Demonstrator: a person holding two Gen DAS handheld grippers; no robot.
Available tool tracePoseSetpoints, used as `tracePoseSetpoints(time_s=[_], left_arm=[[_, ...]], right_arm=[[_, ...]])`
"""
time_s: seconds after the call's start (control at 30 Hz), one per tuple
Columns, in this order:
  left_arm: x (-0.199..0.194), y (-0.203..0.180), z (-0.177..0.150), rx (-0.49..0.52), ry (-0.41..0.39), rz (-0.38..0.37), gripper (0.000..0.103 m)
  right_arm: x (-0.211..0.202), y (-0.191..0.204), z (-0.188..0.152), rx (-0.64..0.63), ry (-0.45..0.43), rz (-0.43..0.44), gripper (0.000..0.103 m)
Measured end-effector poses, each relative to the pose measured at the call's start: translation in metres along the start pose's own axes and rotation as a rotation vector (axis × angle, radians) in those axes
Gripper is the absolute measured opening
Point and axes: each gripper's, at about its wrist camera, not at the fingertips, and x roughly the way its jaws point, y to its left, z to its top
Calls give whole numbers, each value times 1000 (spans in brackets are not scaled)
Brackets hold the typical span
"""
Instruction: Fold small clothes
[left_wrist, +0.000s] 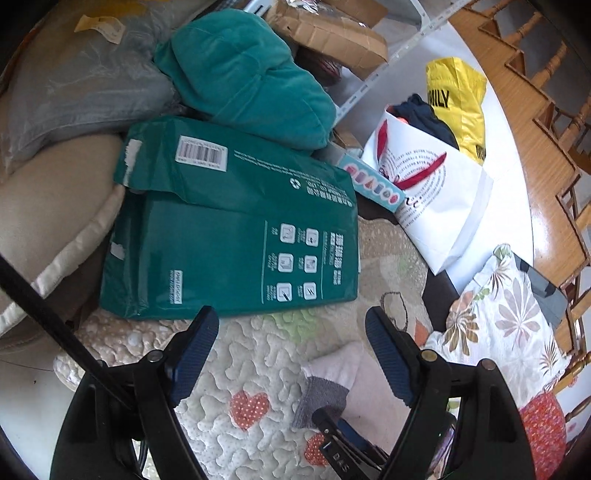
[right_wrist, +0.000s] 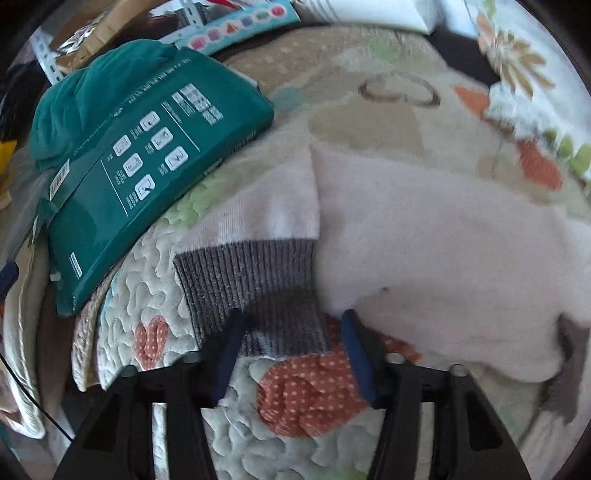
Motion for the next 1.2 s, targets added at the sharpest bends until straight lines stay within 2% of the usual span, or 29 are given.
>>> tracePoseSetpoints(time_s=[0.03,0.07,0.3,0.43,0.6,0.8,0.87,0.93,1.07,1.13,1.2], left_arm=[[1,-2,-1,5,5,-1,81],[3,-4,-3,11,13,-1,81],[9,-20,-17,55,42,4,81],[17,-37,-32,114,92,-6,81],[22,-70,-64,210,173,-53,81],[25,-115,-110,343,255,-107,81],[27,-129,-128,376,290,-123,81],[28,-141,-142,402,314,-133,81],[29,-167,-170,475,357,-155,81],[28,-176,-181,510,368,-164,81],[28,-185,-192,543,380,-169,81]], right_arm=[[0,0,0,-4,0,2,20],[-2,1,0,-6,2,19,13],[-59,-5,-1,-2,-91,12,11],[-106,-39,-14,17,-117,-31,11],[-170,-134,-54,119,-110,-177,11],[-249,-281,-118,337,-72,-466,11],[-268,-326,-140,410,-53,-574,11],[-278,-361,-158,475,-30,-636,11],[-279,-405,-184,595,-11,-624,16],[-288,-410,-193,650,-46,-652,29],[-302,-415,-202,718,-97,-654,35]])
